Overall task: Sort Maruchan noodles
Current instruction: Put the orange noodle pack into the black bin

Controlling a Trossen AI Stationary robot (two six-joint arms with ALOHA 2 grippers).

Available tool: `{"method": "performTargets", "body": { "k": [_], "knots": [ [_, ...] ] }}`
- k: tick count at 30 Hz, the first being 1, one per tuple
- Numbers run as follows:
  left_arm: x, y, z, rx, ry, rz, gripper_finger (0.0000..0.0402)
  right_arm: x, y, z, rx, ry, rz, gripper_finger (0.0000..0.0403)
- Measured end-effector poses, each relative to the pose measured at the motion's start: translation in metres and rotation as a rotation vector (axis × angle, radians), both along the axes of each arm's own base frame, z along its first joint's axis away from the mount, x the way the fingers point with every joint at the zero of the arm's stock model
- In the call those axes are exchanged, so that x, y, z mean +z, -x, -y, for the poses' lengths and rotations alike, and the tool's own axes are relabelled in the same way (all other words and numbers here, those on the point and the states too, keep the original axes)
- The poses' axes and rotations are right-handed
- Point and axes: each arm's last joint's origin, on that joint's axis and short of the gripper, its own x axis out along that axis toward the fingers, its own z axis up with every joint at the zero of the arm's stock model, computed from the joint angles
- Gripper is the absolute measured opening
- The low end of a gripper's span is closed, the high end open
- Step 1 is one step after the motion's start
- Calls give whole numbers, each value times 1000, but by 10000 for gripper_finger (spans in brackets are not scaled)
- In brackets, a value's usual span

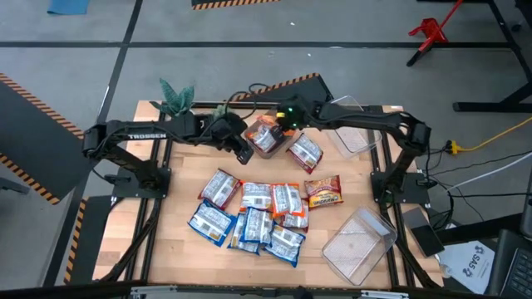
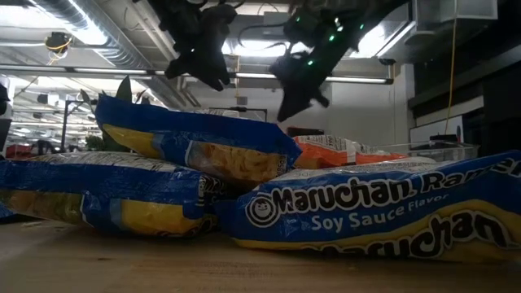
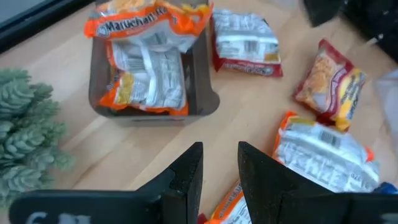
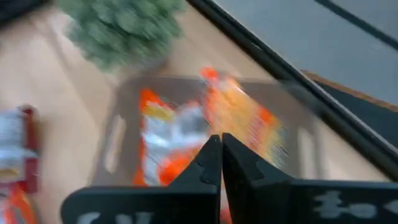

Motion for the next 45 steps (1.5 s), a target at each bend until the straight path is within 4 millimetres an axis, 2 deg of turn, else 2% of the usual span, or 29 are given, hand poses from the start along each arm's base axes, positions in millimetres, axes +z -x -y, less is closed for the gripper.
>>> {"method": "performTargets", "body": {
  "k": [9, 14, 25, 27, 32, 37, 39, 45],
  "knots": [
    [1, 0, 4, 5, -15, 0, 94, -38, -19, 11, 23, -29, -11, 1],
    [1, 0, 4, 6, -23, -2, 94, -52, -21, 5, 78, -103, -67, 0],
    [-2, 4, 4, 7, -29, -60, 94, -55, -5, -3, 151, -99, -262, 0],
    [-2, 4, 4, 7, -30, -59, 94, -49, -5, -4, 161, -101, -244, 0],
    [-2, 4, 4, 9, -33, -59, 94, -14, -8, -3, 162, -47, -143, 0],
    [-2, 4, 4, 14, -38, -59, 94, -3, -14, 4, 130, 23, -82, 0],
    [-2, 4, 4, 15, -40, -60, 94, -7, -18, 6, 132, 30, -78, 0],
    [-2, 4, 4, 17, -42, -59, 94, -39, -25, 10, 130, -4, -161, 0]
  ]
}}
